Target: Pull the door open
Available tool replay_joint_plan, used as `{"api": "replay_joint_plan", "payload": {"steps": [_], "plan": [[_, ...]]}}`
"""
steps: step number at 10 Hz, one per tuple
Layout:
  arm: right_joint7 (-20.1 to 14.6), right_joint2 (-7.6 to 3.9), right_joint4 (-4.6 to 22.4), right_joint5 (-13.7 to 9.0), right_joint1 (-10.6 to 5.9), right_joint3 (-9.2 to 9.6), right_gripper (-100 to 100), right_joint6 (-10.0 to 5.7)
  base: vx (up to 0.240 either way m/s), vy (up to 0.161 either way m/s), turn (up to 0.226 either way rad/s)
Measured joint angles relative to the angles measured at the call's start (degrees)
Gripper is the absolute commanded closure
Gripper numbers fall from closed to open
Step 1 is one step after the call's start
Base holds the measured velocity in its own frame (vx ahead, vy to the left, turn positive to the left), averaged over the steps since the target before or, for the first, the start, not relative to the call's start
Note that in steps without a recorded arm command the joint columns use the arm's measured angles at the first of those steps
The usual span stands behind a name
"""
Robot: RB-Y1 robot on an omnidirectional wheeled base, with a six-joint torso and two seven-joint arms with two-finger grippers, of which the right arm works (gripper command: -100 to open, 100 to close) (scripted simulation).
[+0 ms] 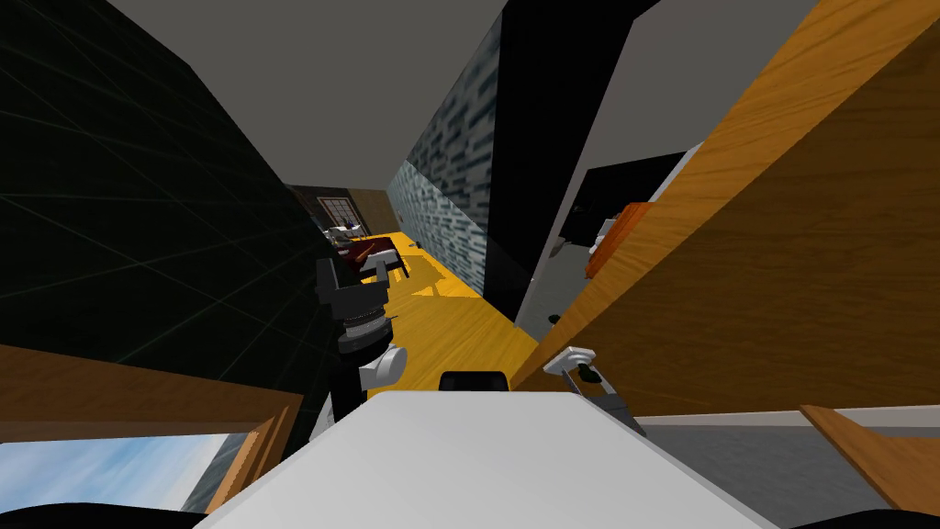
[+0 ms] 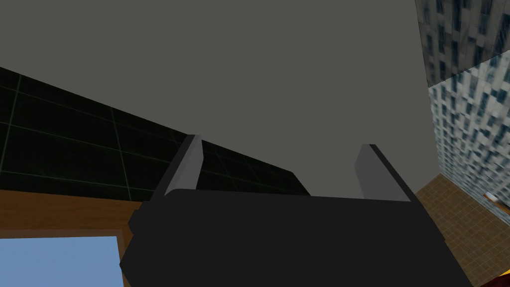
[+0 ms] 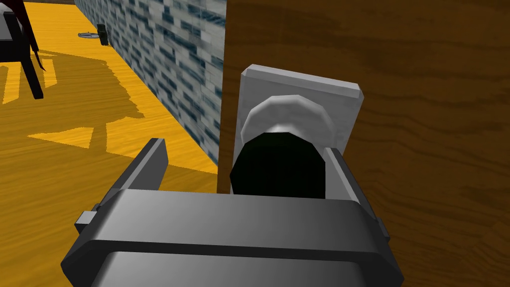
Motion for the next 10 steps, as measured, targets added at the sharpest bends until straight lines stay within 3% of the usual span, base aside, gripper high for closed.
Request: {"api": "replay_joint_plan", "payload": {"steps": [7,10], "plan": [[-3.8,-3.32,2.7,3.1,4.1,3.4,100,-7.81,-0.084,-0.04,-0.04],[-6.0,-4.14,5.1,4.1,4.34,4.44,100,-10.64,-0.155,-0.008,-0.003]]}}
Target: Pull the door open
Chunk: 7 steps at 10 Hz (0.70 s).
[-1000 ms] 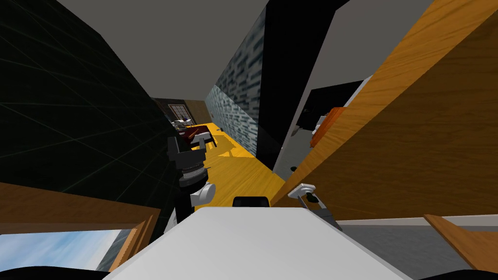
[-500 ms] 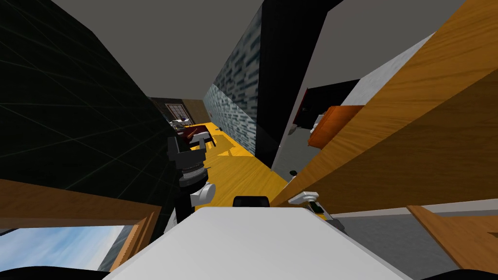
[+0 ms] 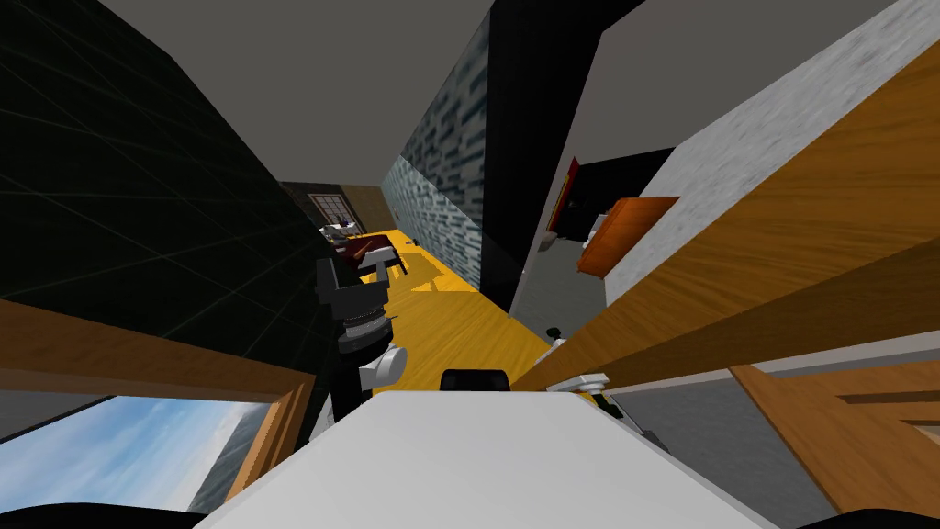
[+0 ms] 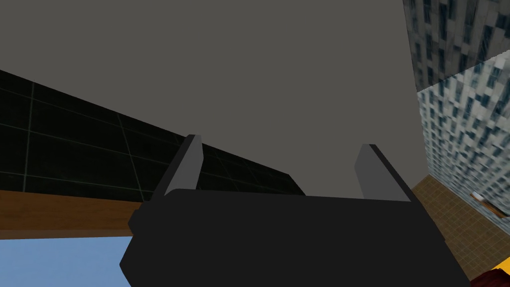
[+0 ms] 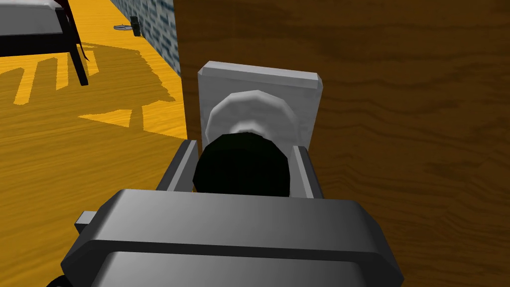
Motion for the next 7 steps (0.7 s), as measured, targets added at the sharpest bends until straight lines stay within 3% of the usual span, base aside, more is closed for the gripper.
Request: {"api": "replay_joint_plan", "payload": {"steps": [2,7], "plan": [[-0.7,-0.46,0.7,0.4,0.5,0.32,100,-1.5,-0.074,-0.007,-0.002],[-1.0,-0.11,1.6,0.3,-0.3,0.45,100,-0.77,0.184,0.027,0.036]]}}
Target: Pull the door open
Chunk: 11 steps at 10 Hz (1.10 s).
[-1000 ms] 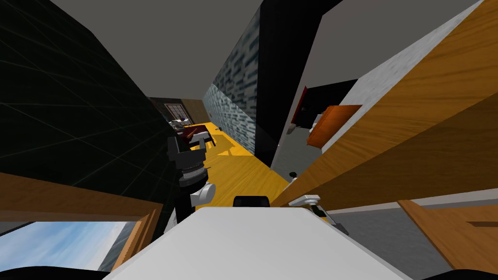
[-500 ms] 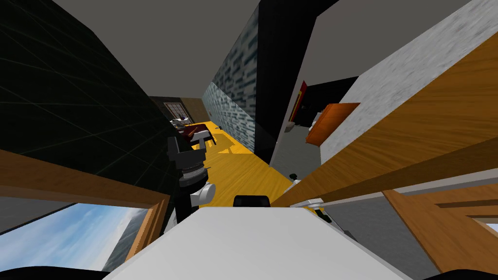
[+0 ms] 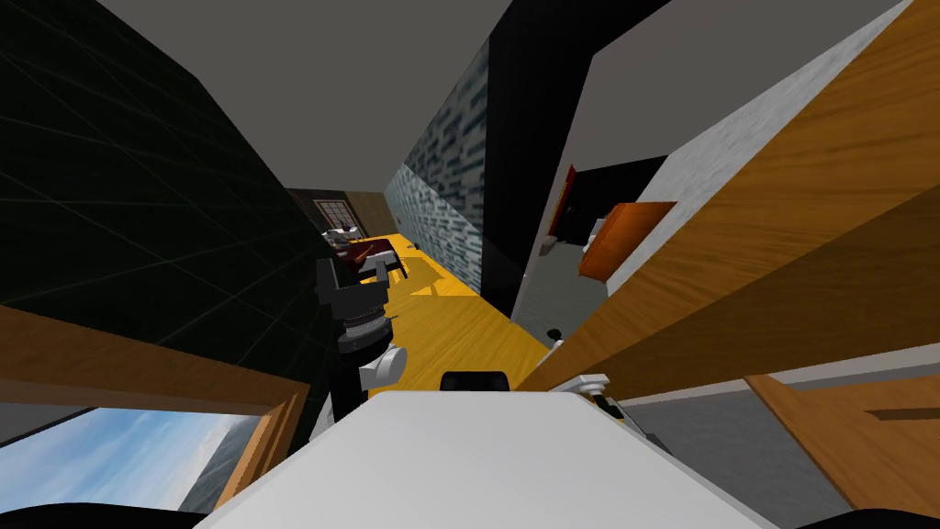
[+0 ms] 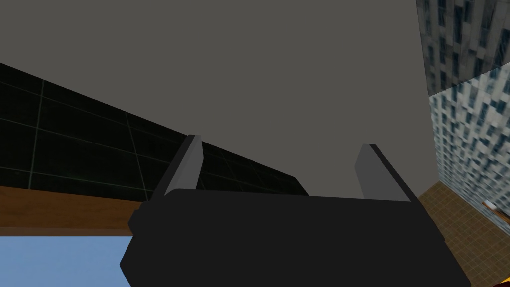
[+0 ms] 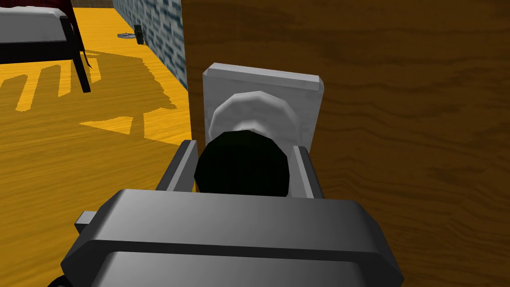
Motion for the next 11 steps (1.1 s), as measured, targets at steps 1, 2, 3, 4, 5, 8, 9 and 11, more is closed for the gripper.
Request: {"api": "replay_joint_plan", "payload": {"steps": [1,2,3,4,5,8,9,11], "plan": [[-0.2,-0.04,0.2,-0.1,-0.39,-0.15,100,0.06,0.16,0.065,0.046],[-0.3,-0.12,0.5,-0.2,-0.83,-0.41,100,0.08,0.159,0.067,0.031],[-0.6,-0.11,0.9,-0.3,-1.26,-0.58,100,-0.06,0.131,0.049,0.042],[-0.8,0.21,1.7,-0.2,-1.87,-0.54,100,-0.23,0.161,0.056,0.031],[-0.8,0.07,1.4,-0.2,-1.7,-0.53,100,0.05,0.139,0.068,0.03],[-1.4,0.17,3.0,-0.4,-2.84,-0.93,100,0.16,0.129,0.063,0.02],[-1.4,0.04,2.9,-0.6,-2.7,-1.14,100,0.26,0.062,0.012,0.014],[-1.7,0.26,3.8,-0.5,-3.53,-1.22,100,0.1,-0.003,-0.002,0.001]]}}
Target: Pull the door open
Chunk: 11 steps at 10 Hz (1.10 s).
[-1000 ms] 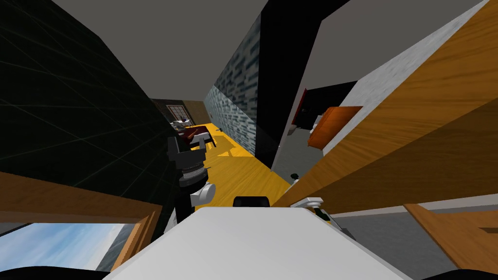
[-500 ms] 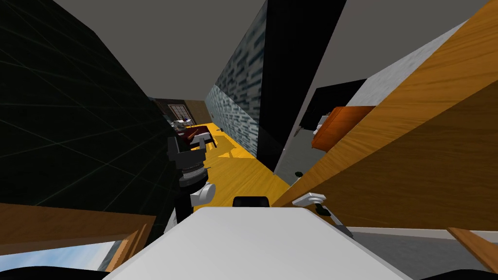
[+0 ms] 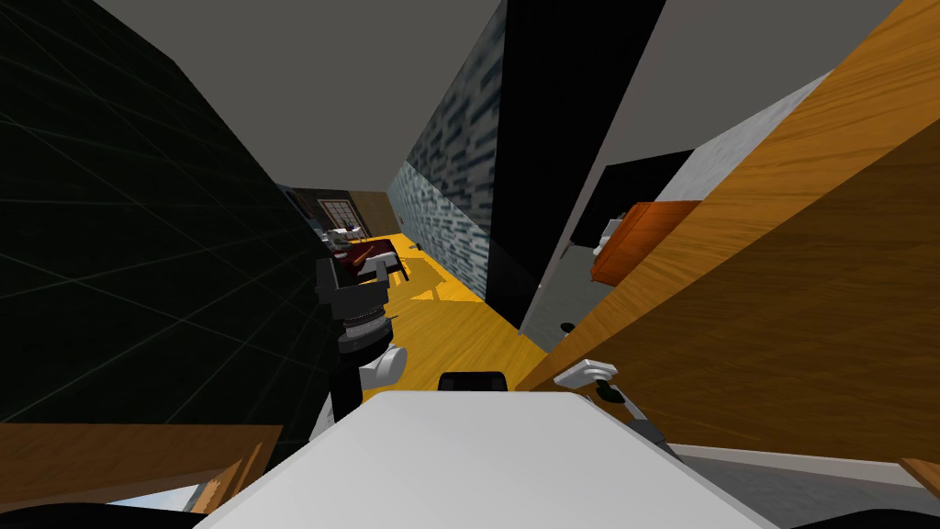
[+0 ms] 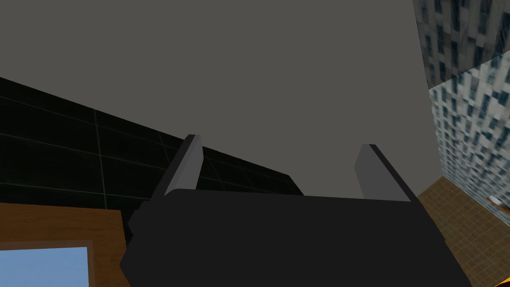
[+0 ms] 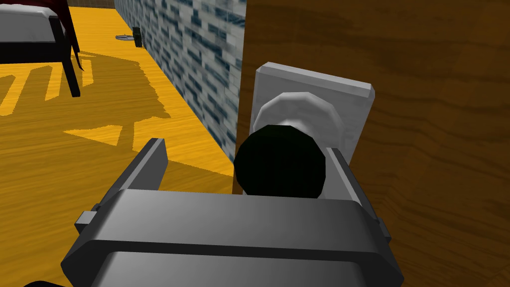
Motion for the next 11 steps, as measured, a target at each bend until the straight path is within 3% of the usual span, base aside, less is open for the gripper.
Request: {"api": "replay_joint_plan", "payload": {"steps": [2,3,6,7,11], "plan": [[-0.4,0.03,0.4,0.0,-0.39,0.08,100,0.06,-0.006,-0.006,0.004],[-0.1,-0.3,-0.5,-0.1,0.2,-0.02,100,0.36,0.009,0.0,-0.012],[-0.1,0.63,1.1,0.3,-0.44,0.21,100,-0.47,-0.002,0.002,0.003],[-0.2,0.15,0.5,0.2,-0.05,0.15,100,-0.36,-0.118,-0.046,-0.181],[-0.8,0.32,1.0,-1.7,3.96,0.72,100,-3.98,-0.153,-0.047,-0.15]]}}
